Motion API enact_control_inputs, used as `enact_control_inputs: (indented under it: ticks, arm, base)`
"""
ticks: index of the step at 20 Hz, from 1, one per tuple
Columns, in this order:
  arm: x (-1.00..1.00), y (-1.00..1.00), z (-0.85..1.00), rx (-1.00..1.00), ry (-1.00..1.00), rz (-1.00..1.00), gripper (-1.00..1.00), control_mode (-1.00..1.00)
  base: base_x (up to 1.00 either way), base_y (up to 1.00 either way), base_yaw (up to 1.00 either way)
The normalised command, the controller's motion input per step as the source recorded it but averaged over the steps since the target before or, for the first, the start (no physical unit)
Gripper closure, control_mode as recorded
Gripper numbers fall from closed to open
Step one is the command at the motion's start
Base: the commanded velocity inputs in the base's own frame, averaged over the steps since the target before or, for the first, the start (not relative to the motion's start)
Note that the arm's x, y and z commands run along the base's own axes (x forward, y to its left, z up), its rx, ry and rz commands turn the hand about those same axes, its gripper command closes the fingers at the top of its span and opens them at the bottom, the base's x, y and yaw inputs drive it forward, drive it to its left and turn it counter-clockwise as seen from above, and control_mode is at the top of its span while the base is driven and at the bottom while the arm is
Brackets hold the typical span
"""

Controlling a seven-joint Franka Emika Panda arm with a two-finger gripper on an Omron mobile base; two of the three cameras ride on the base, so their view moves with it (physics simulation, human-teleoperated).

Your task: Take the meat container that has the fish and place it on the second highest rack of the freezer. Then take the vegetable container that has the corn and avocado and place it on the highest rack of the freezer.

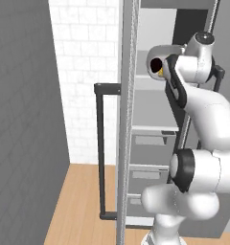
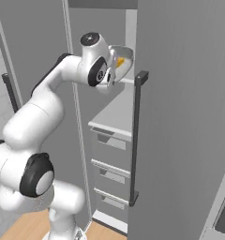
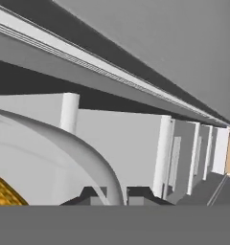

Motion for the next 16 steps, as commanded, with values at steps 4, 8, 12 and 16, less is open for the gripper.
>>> enact_control_inputs:
  ticks: [4,8,12,16]
  arm:
    - [1.0,0.0,0.0,0.07,0.15,-0.12,1.0,-1.0]
    - [0.91,-0.13,0.0,0.07,0.06,-0.08,1.0,-1.0]
    - [0.8,-0.31,-0.02,0.0,0.06,-0.02,1.0,-1.0]
    - [0.3,-0.13,-0.23,-0.01,0.0,0.0,-1.0,-1.0]
  base:
    - [0.0,0.0,0.0]
    - [0.0,0.0,0.0]
    - [0.0,0.0,0.0]
    - [0.0,0.0,0.0]
